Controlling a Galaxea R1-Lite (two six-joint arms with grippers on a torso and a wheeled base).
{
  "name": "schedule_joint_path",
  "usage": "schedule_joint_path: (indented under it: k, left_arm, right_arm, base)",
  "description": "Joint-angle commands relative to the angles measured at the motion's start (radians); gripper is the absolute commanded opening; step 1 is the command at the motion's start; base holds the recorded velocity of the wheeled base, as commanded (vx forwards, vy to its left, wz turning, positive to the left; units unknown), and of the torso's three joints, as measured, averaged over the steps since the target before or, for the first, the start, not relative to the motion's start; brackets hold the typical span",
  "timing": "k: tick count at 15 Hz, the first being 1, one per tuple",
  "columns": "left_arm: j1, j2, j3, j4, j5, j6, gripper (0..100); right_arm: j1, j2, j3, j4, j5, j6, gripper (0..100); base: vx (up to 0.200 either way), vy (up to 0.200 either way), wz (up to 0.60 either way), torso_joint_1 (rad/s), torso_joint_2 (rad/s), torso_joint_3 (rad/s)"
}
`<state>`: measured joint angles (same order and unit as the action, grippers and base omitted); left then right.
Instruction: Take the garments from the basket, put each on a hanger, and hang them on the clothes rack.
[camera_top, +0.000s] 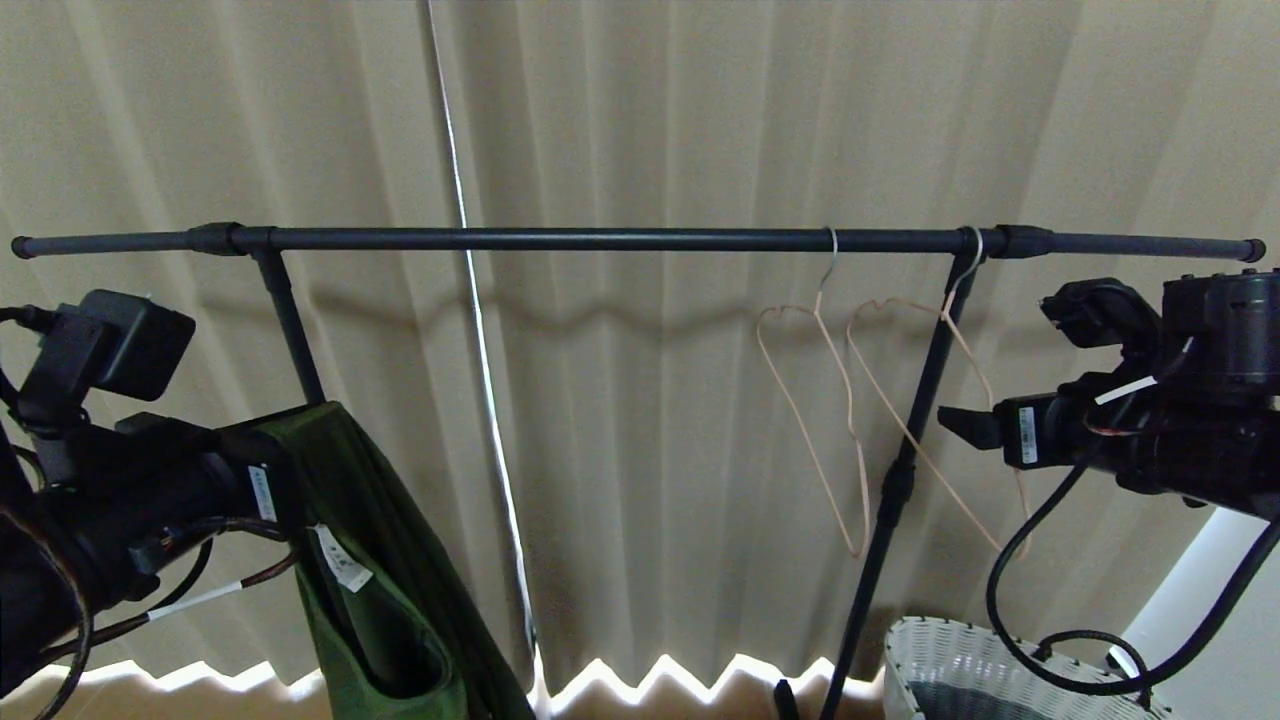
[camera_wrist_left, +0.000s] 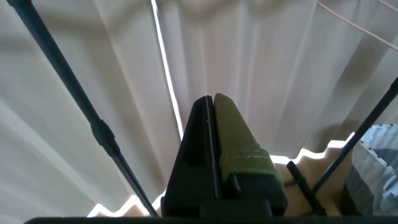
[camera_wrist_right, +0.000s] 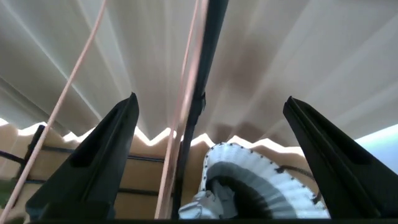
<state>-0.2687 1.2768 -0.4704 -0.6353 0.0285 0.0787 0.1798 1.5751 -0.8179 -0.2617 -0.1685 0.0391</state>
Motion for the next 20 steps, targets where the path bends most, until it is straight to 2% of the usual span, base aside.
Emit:
schedule_joint_path:
  k: [1,9,10,20]
  left_arm:
    - [-0.006,-0.014,0.015,0.0,0.001,0.003,0]
    - [-0.015,-0.019,0.016,0.0,0.001,0.001,0]
    - [-0.015,-0.019,0.016,0.0,0.001,0.001,0]
    - [-0.014,-0.017,0.018,0.0,0.001,0.003,0]
  right_arm:
    - [-0.002,0.043,-0.021,0.001,0.0,0.044,100]
    - [0.0,0.068,-0.04,0.001,0.0,0.064,100]
    - [0.0,0.069,-0.04,0.001,0.0,0.064,0]
    - [0.001,0.028,-0.03,-0.011,-0.003,0.062,0]
  base:
    - [0.0,0.0,0.0,0.0,0.0,0.0]
    - [0.0,0.0,0.0,0.0,0.0,0.0]
    - [0.0,0.0,0.0,0.0,0.0,0.0]
    - [0.0,0.0,0.0,0.0,0.0,0.0]
